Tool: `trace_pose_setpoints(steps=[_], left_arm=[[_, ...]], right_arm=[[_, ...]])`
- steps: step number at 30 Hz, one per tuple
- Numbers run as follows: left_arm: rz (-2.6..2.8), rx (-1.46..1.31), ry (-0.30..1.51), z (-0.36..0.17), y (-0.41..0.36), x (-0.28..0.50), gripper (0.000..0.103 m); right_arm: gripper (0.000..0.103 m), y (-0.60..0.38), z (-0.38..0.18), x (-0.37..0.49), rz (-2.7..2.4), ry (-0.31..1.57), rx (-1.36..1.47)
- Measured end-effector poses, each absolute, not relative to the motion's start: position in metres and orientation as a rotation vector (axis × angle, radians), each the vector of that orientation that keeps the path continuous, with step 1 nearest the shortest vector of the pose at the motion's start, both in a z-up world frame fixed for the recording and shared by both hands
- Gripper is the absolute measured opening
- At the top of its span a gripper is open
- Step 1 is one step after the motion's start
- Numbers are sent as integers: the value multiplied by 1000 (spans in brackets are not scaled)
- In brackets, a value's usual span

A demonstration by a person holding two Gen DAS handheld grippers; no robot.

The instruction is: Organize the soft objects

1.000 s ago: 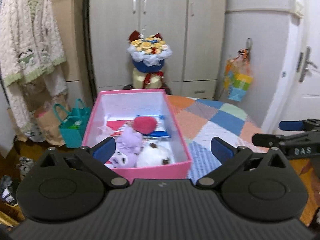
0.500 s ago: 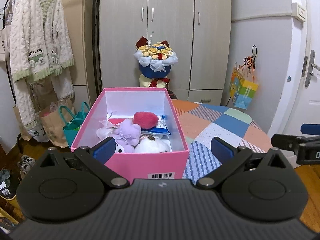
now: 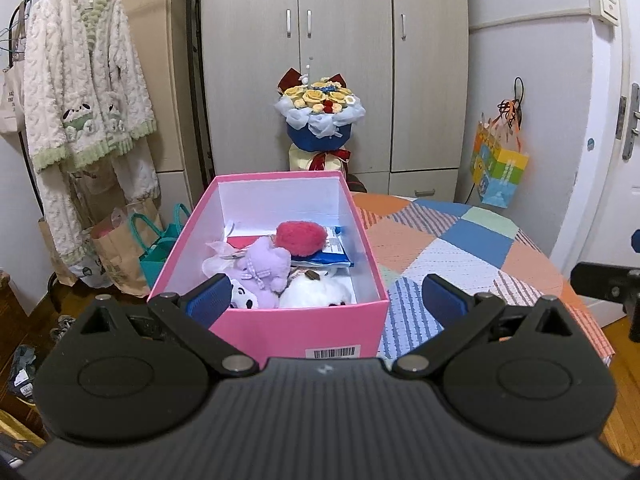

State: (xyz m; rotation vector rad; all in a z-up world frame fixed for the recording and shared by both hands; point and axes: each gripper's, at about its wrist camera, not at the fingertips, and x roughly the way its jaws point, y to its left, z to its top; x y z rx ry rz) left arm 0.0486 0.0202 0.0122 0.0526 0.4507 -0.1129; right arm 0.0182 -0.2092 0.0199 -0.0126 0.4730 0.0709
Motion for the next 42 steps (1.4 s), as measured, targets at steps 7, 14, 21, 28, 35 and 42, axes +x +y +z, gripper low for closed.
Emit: trace_pose_setpoints(steps=[7,14,21,28,35,42], left_arm=[[-116,67,440,11,18,38,103],[-94,92,401,9,15,30,103],[-77,96,394,8,15,27,103],[-89,90,413,3,16,32,103],[-104,86,419,-3,17,34,103],[-97,84,411,-5,21,34,103]], right_arm=[[103,-208,16,14,82,462,-10],[103,-193,9,1,37,378,-105],[103,-195,6,4,9,386,-102],[103,-203,-1,7,-19,419,-68],[103,-207,-5,7,-78,439,-51],[103,-207,-8,5,-102,438,-60]])
